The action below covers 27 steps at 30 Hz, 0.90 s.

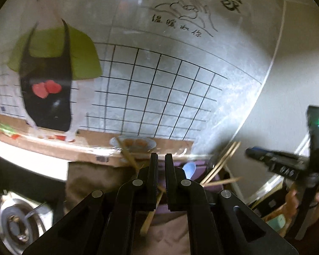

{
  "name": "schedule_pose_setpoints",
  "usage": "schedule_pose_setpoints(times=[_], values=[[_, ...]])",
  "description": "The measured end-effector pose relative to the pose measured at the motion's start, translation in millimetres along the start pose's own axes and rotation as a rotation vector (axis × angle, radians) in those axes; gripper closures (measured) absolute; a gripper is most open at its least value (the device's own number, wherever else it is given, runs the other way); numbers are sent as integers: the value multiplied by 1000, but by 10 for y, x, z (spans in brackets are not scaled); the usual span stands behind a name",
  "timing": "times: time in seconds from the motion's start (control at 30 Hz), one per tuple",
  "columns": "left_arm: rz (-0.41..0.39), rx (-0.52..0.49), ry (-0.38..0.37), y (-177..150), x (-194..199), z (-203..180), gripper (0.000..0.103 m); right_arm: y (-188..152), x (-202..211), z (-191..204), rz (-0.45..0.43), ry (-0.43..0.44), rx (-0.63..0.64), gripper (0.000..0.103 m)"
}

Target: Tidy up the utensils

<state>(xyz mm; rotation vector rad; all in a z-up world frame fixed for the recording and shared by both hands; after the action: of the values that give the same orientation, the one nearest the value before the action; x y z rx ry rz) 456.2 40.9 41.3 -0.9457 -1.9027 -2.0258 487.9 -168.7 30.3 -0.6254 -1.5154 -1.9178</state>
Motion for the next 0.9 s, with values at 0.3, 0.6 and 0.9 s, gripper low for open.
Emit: schedule_pose_setpoints(times=[0.3, 0.6, 0.9], values=[[33, -56, 92, -498, 643, -322, 96, -619, 826, -19, -182, -25, 1, 56], [23, -66, 181, -1179, 1242, -709, 95, -1537, 1202, -14, -118, 90, -42, 54], [49, -108, 234, -1639, 1436, -1043, 95, -2073, 1419, 56, -191, 48, 36, 54]])
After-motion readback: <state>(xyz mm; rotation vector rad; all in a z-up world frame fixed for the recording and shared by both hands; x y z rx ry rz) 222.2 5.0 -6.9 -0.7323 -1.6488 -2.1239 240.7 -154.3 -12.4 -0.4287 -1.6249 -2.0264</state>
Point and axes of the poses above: each gripper's, at about its wrist camera, not at the fingertips, and x roughly against the way its jaws point, z to its left, y to its top, the point moved 8 cm from there along -x, roughly the way its jaws point, and after that the axes turned 15 degrees about -x, right-handed, at the moved point
